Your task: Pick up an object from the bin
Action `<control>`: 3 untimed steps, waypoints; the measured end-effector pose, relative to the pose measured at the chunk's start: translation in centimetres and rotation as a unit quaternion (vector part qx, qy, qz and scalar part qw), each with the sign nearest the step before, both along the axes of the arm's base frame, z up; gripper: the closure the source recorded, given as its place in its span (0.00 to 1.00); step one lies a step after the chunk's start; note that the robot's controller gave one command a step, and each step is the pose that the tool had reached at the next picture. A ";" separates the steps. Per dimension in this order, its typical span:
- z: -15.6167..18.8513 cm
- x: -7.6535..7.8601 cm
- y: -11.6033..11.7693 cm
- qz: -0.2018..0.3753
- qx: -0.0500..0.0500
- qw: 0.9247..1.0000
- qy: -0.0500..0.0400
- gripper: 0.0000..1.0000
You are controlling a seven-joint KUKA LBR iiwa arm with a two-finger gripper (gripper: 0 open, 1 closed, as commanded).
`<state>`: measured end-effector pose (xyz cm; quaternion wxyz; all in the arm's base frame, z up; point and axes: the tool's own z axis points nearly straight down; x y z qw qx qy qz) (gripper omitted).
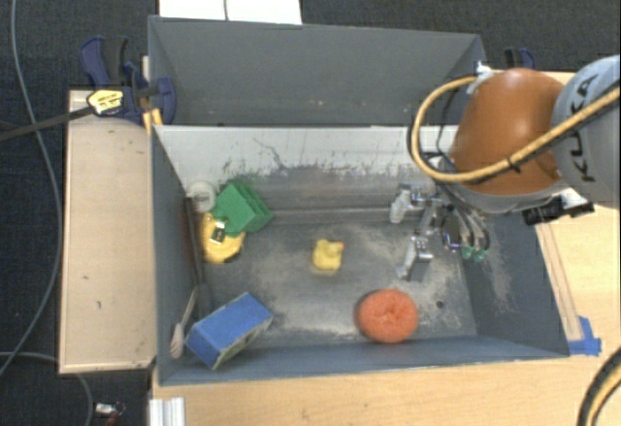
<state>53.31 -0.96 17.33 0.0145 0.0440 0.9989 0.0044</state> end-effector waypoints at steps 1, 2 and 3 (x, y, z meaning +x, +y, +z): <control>-0.7 -1.4 -1.4 0.060 -0.002 0.998 -0.004 0.00; -5.0 -3.1 -0.5 0.166 -0.005 0.986 -0.003 0.00; -7.3 -4.0 0.8 0.076 -0.003 0.997 -0.002 0.00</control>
Offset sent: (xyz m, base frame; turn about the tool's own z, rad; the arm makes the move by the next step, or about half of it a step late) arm -0.0491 0.0160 -0.0968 -0.0405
